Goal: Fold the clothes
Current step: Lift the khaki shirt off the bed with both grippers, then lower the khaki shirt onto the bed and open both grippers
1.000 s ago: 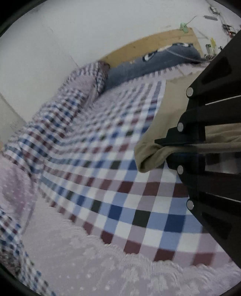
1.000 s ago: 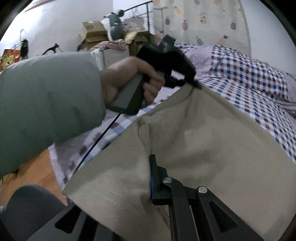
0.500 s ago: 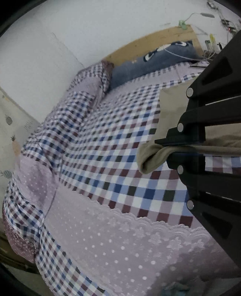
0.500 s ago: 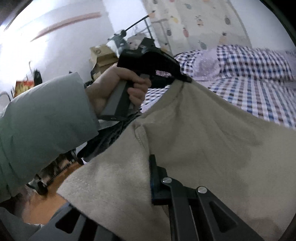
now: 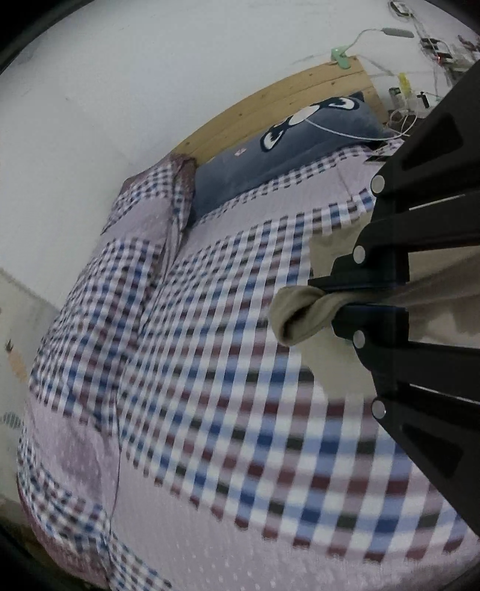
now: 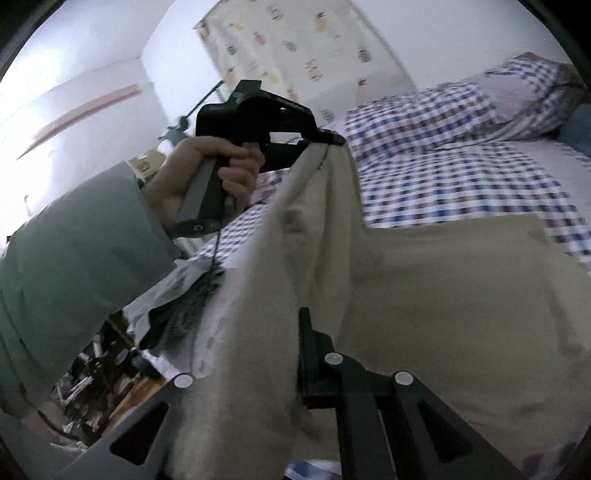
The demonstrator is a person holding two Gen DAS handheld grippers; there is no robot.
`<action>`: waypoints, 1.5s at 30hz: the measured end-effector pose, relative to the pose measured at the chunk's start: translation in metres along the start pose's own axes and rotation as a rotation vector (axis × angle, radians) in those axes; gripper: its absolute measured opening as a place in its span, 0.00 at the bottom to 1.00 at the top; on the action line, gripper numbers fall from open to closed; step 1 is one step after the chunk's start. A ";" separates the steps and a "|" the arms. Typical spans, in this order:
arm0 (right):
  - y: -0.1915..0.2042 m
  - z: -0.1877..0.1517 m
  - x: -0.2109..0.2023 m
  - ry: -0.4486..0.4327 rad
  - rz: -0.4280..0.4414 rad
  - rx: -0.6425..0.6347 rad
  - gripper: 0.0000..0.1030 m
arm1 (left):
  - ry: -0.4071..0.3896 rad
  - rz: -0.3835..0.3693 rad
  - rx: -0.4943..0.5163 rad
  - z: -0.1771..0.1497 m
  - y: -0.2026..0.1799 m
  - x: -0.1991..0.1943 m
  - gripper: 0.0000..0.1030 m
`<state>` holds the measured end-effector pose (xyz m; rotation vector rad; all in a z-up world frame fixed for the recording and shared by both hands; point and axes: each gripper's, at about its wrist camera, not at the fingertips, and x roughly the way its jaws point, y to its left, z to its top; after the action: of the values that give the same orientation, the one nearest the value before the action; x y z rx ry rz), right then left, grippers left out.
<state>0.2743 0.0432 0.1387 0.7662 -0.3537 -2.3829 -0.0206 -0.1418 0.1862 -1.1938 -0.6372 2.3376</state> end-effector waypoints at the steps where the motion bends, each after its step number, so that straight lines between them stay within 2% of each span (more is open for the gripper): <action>1: -0.007 -0.001 -0.008 -0.005 -0.017 0.009 0.03 | 0.011 -0.006 0.006 -0.002 -0.011 0.011 0.05; 6: -0.050 -0.013 -0.059 -0.029 -0.114 0.082 0.03 | 0.079 -0.025 0.031 -0.015 -0.065 0.074 0.05; 10: -0.097 -0.016 -0.089 -0.040 -0.186 0.187 0.03 | 0.134 -0.008 0.038 -0.027 -0.104 0.135 0.05; 14: -0.139 -0.020 -0.105 -0.041 -0.218 0.298 0.03 | 0.185 0.039 0.016 -0.037 -0.136 0.203 0.05; 18: -0.178 -0.025 -0.115 -0.038 -0.247 0.414 0.03 | 0.217 0.086 -0.010 -0.045 -0.149 0.246 0.05; 22: -0.212 -0.023 -0.126 -0.050 -0.278 0.475 0.03 | 0.215 0.129 -0.008 -0.047 -0.167 0.278 0.05; 27: -0.253 -0.029 -0.106 0.036 -0.324 0.567 0.05 | 0.252 0.202 -0.067 -0.051 -0.155 0.321 0.05; 29: -0.263 -0.032 -0.109 0.056 -0.353 0.597 0.07 | 0.262 0.193 -0.104 -0.052 -0.146 0.328 0.05; 30: -0.267 -0.032 -0.115 0.053 -0.369 0.607 0.09 | 0.260 0.172 -0.121 -0.052 -0.142 0.328 0.09; 32: -0.269 -0.032 -0.129 0.034 -0.401 0.602 0.20 | 0.235 0.126 -0.142 -0.047 -0.137 0.319 0.23; 33: -0.269 -0.032 -0.135 0.028 -0.416 0.599 0.20 | 0.203 0.095 -0.150 -0.041 -0.134 0.307 0.35; 34: -0.269 -0.033 -0.141 0.021 -0.431 0.595 0.24 | 0.167 0.064 -0.157 -0.034 -0.132 0.293 0.46; 36: -0.271 -0.035 -0.147 0.025 -0.453 0.600 0.31 | 0.065 -0.001 -0.147 -0.016 -0.123 0.254 0.57; 37: -0.274 -0.037 -0.150 0.033 -0.465 0.605 0.33 | 0.024 -0.003 -0.130 -0.010 -0.117 0.234 0.63; 39: -0.278 -0.037 -0.155 0.044 -0.491 0.604 0.34 | -0.053 0.009 -0.091 0.002 -0.104 0.194 0.71; 41: -0.281 -0.031 -0.161 0.041 -0.504 0.587 0.35 | -0.088 0.046 -0.047 0.005 -0.089 0.163 0.71; 45: -0.288 -0.005 -0.164 0.030 -0.458 0.532 0.41 | -0.071 0.108 -0.004 -0.011 -0.044 0.123 0.71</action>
<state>0.2501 0.3698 0.0874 1.2282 -0.9063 -2.7253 -0.0695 -0.0348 0.1287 -1.1782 -0.6153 2.4795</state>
